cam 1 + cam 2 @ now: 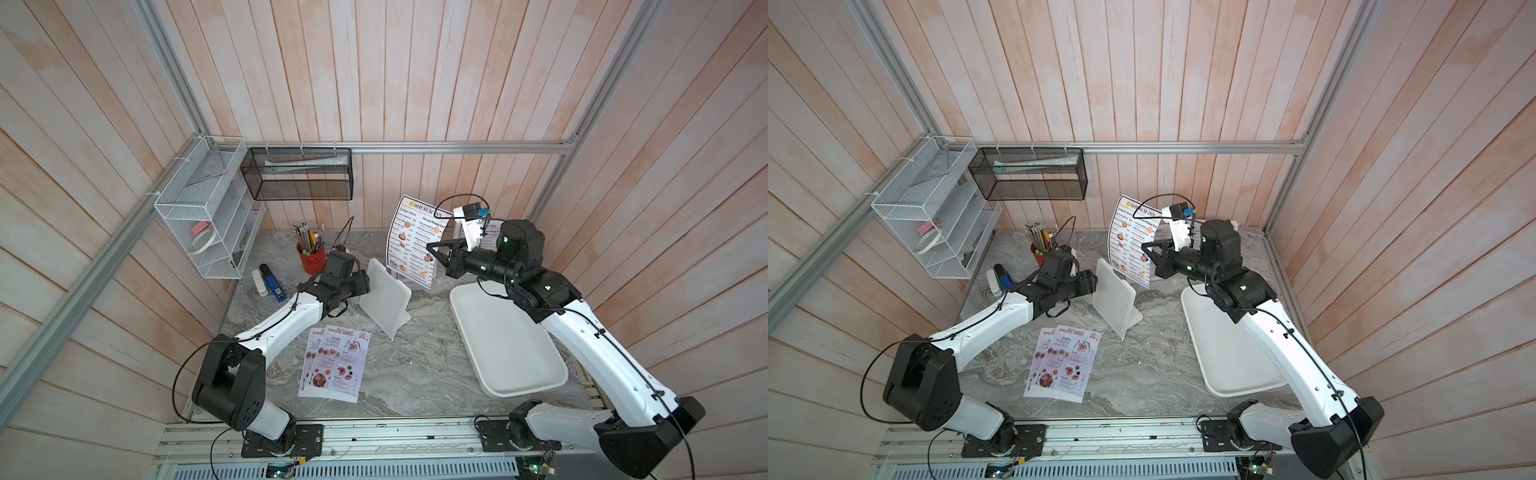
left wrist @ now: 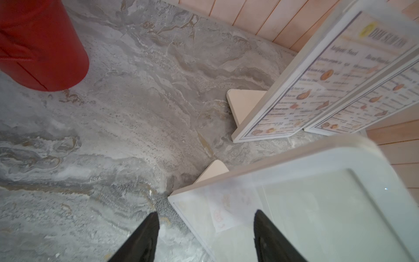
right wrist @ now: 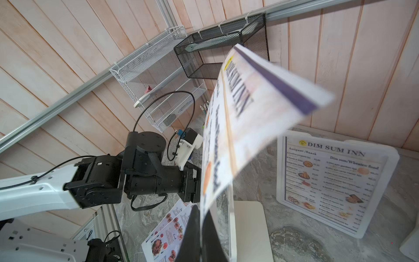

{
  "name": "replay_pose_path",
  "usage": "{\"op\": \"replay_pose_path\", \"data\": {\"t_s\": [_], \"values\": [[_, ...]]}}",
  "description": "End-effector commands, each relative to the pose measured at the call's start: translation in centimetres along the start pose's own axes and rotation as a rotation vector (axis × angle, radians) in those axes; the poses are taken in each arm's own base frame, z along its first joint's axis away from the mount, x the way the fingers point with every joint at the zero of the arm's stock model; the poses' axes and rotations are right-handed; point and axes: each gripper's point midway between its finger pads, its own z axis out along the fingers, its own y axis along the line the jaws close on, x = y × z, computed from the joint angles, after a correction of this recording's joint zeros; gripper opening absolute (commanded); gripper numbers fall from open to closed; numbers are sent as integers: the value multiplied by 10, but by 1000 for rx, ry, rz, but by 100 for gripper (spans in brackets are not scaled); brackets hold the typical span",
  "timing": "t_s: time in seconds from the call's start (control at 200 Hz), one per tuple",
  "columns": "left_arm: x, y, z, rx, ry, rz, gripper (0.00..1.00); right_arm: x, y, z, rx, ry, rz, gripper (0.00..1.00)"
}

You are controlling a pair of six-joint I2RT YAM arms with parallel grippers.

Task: Replace the menus in the menu holders
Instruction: Adjust the menu holder at the center of the board.

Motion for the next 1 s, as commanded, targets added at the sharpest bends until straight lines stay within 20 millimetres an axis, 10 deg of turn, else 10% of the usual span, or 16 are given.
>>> {"op": "replay_pose_path", "data": {"t_s": [0.0,0.28,0.995], "values": [[-10,-9,11,29,-14,28,68,-10,-5,-5,64,-17,-22,0],[-10,-12,30,29,8,52,68,-5,-13,3,91,11,-7,0],[3,12,-25,-24,-38,32,68,12,-21,27,75,65,35,0]]}}
